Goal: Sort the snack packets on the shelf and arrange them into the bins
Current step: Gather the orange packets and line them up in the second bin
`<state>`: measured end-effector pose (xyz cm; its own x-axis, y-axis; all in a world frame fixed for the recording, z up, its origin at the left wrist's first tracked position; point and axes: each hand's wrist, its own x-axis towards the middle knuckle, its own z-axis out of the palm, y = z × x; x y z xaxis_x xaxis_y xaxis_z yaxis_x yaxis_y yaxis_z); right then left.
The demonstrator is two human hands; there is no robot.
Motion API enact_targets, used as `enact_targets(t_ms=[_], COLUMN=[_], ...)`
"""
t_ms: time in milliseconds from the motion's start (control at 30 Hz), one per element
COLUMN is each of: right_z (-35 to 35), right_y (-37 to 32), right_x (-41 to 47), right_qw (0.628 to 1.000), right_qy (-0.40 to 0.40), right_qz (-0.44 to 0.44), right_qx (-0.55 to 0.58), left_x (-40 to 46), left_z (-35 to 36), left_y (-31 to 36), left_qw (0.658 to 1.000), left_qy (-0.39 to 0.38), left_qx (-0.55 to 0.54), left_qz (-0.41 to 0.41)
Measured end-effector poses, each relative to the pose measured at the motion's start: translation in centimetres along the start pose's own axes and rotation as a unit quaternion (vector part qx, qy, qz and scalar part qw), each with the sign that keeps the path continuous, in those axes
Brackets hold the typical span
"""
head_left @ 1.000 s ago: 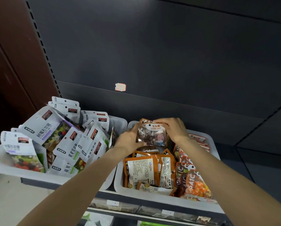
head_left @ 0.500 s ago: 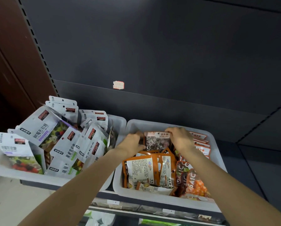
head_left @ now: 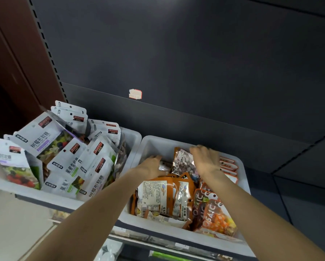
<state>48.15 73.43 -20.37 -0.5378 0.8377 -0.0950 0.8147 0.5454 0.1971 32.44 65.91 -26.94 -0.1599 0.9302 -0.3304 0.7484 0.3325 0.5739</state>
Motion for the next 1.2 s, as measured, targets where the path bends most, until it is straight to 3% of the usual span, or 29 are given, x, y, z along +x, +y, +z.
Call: enact_targets(t_ms=[133,333,933,1200], right_z=[1.2,1.4,2.9,3.4], right_y=[1.0,2.4,2.9,3.0], right_x=[0.0,0.5,0.9,0.7], right_qw=[1.000,0.992,0.992,0.992], right_qy=[-0.012,0.015,0.033,0.029], right_qz=[-0.014,0.006,0.001,0.006], right_qx=[0.003,0.125,0.124,0.121], left_x=[0.2,1.9,3.7,3.2], left_z=[0.9,1.7,3.3,3.5], left_y=[-0.1,-0.9,-1.6,-1.2], left_qw=[0.999,0.998,0.984,0.986], left_qy=[0.020,0.027,0.048,0.048], left_qx=[0.031,0.062,0.167,0.151], left_qz=[-0.004,-0.021,0.038,0.044])
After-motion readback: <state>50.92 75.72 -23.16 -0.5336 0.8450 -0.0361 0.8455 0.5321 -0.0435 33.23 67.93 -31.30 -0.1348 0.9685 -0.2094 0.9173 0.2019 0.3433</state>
